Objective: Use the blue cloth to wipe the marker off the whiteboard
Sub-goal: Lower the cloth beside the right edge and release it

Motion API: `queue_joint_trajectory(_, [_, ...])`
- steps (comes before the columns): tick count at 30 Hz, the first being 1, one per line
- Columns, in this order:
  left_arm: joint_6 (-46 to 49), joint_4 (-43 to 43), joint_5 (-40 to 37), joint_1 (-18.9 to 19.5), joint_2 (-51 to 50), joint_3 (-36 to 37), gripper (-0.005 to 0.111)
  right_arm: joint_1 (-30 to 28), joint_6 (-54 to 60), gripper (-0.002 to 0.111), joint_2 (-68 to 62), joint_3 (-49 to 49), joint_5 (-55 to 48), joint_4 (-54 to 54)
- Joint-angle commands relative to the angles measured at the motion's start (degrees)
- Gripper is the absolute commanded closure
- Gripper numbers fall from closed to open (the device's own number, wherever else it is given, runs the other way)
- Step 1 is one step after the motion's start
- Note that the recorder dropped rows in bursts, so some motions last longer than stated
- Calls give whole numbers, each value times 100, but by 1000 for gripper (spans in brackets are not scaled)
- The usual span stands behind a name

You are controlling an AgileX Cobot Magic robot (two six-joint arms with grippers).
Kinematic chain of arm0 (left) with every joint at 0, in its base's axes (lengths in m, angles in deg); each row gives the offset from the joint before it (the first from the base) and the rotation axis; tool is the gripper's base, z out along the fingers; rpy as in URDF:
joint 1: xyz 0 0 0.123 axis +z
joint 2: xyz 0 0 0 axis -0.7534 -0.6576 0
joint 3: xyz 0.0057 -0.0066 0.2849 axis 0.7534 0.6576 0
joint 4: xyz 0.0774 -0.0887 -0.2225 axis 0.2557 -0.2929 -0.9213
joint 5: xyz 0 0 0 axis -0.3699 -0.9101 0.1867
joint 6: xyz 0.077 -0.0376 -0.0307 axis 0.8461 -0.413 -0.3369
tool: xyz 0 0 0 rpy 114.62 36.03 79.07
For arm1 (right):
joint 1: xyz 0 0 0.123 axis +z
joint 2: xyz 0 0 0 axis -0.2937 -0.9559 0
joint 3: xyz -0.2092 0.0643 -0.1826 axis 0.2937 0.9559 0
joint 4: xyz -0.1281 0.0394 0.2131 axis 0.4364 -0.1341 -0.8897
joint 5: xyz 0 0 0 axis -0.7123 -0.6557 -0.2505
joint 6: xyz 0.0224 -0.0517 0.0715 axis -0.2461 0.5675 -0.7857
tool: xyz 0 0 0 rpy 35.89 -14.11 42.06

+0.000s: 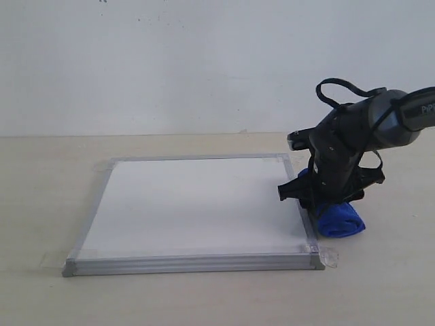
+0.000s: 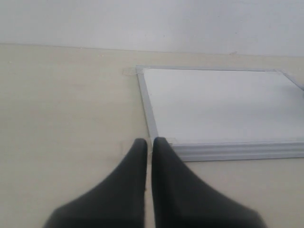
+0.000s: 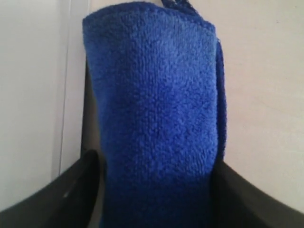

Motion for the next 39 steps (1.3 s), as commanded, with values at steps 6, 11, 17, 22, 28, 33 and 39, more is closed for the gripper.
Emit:
queue_joint_trajectory(6, [15,3,16,-29,12,22,103,-17,279,49,579,-32,-202,-424])
queue_joint_trajectory(11, [15,3,16,-29,12,22,103,-17,290,49,895,-32,-501,-476])
queue_joint_trajectory(17, [15,3,16,-29,12,22,103,-17,350,52,883,48,-738,-346])
queue_joint_trajectory(22, [15,3,16,-29,12,22,103,-17,598,75,871,140,-781,-302])
queue_joint_trajectory(28, [15,3,16,-29,12,22,103,-27,802,44,630,272,-745,107])
queue_joint_trajectory(33, [15,3,16,-29,12,22,103,-27,670,40,335,272,-396,120])
queue_joint_trajectory(39, [15,3,16,-29,12,22,103,-27,675,74,199,272,-259,108])
